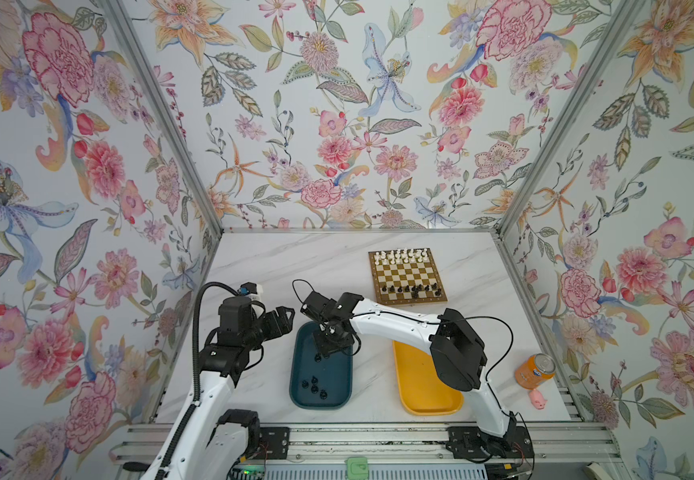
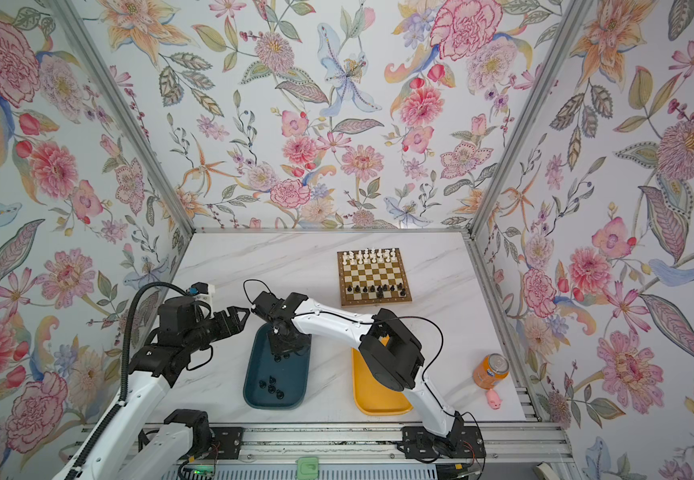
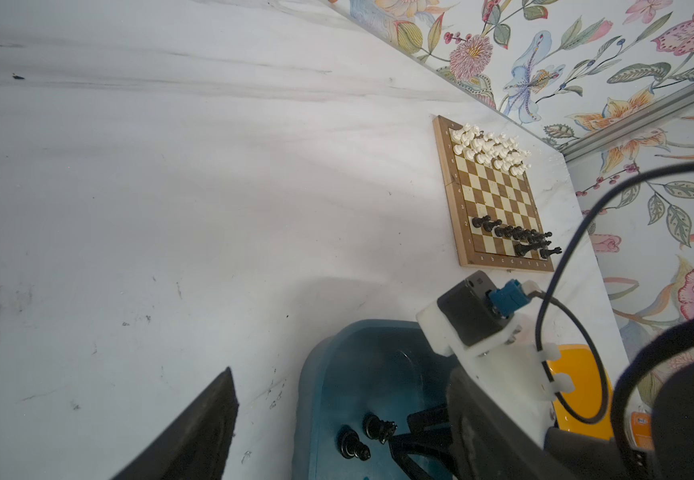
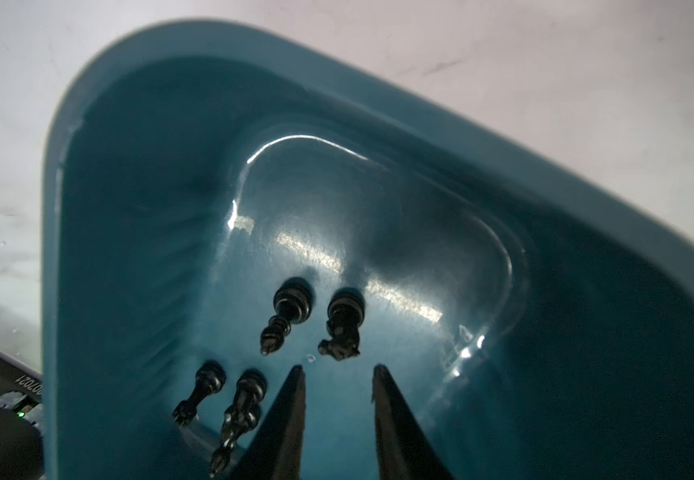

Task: Set up the chess pieces on the board
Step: 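Lower the open right gripper into the teal tray over a black piece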

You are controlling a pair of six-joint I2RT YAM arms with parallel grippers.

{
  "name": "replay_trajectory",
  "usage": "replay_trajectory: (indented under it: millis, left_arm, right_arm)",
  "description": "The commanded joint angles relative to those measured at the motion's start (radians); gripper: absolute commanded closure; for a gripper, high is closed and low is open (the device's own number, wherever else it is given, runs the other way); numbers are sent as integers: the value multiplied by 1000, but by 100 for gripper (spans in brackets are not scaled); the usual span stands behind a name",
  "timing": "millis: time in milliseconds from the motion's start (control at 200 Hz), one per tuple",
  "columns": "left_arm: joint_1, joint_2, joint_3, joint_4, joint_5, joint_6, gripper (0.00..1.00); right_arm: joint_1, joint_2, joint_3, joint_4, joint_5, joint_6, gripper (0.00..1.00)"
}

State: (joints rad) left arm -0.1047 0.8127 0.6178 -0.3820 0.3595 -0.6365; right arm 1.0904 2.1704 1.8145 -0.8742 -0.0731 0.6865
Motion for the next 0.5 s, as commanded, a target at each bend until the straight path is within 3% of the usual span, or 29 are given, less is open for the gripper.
replay_trajectory:
  millis: [0, 495]
  left_arm:
    - [8, 0, 8, -12, 15, 29, 19]
    - [7, -1, 11, -15, 24, 32, 20]
  right_arm:
    - [-3, 24, 25, -34, -11, 28, 72]
    - [-5, 65, 45, -41, -17, 56, 72]
